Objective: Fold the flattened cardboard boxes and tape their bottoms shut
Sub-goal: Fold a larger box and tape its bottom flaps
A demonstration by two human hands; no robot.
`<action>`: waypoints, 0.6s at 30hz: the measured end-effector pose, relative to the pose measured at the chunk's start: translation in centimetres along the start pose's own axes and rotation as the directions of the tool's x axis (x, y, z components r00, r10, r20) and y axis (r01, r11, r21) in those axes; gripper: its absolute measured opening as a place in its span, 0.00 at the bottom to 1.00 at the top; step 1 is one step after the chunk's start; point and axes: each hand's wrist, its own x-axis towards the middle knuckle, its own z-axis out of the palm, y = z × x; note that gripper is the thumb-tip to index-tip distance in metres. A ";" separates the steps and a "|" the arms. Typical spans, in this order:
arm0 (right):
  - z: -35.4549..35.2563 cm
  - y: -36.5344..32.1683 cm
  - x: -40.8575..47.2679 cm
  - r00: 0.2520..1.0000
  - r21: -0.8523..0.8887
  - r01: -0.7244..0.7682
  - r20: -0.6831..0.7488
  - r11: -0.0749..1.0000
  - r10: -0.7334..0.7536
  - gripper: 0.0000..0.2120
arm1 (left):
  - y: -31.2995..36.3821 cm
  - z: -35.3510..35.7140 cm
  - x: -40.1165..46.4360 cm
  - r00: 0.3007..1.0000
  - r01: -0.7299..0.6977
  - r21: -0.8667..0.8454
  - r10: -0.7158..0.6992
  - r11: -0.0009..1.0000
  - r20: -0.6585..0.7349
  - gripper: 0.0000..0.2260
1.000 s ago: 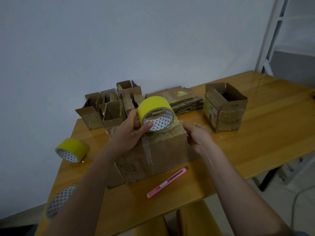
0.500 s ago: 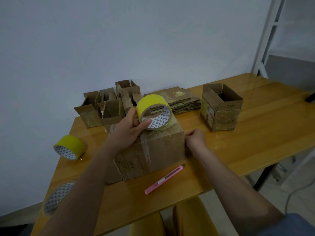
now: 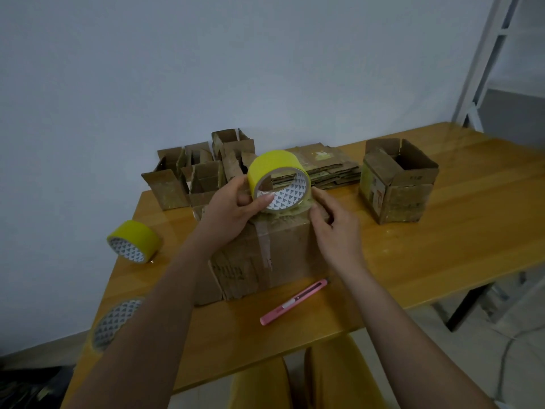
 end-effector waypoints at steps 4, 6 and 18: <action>-0.1 -0.4 -0.1 0.994 -0.046 -0.057 0.096 0.997 0.061 0.20 | 0.2 -0.1 -0.3 0.999 -0.005 0.016 0.006 1.000 -0.047 0.11; -0.2 -0.6 0.0 0.992 -0.118 -0.065 0.104 0.991 0.077 0.23 | 0.5 0.0 -0.5 0.998 0.005 0.024 -0.004 1.000 -0.057 0.10; -0.2 -0.6 0.4 0.989 -0.150 0.033 0.145 0.988 -0.011 0.21 | 0.8 -2.8 -2.2 0.961 0.097 -0.072 -0.112 0.993 -0.251 0.03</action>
